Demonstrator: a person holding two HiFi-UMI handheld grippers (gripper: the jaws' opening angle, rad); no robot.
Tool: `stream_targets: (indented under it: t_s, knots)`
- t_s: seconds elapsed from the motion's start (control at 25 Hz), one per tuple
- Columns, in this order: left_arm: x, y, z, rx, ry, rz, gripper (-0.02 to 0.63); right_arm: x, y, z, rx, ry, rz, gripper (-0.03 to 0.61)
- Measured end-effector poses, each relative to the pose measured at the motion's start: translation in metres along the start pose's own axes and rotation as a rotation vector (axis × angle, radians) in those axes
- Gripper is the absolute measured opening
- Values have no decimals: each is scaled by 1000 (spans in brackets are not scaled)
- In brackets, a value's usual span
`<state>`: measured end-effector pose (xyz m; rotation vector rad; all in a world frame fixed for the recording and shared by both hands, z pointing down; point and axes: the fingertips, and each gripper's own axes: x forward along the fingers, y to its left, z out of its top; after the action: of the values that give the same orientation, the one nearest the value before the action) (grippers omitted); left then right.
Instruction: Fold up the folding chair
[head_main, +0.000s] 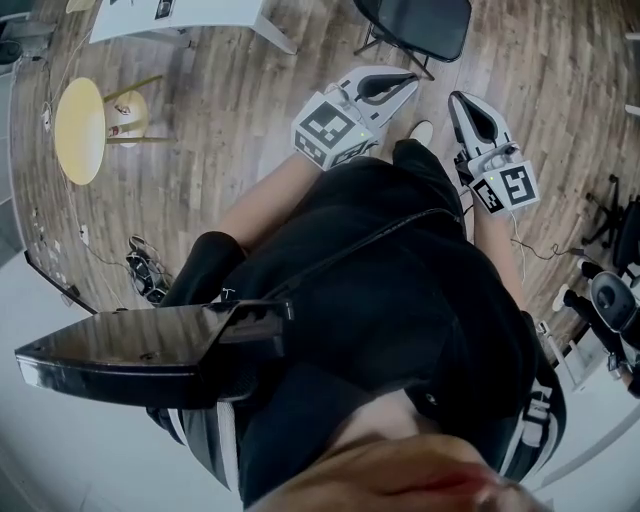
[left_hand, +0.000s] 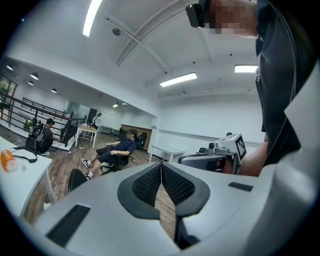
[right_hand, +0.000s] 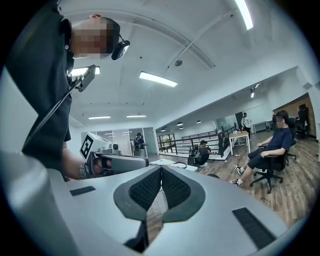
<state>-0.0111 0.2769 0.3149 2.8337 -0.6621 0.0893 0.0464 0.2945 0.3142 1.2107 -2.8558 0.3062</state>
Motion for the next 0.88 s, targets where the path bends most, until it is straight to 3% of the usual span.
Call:
stream_targets:
  t_s: [0.88]
  knots:
    - [177,11,47,50,-17,141,9,-21,-156,48,-26,-65,208,11]
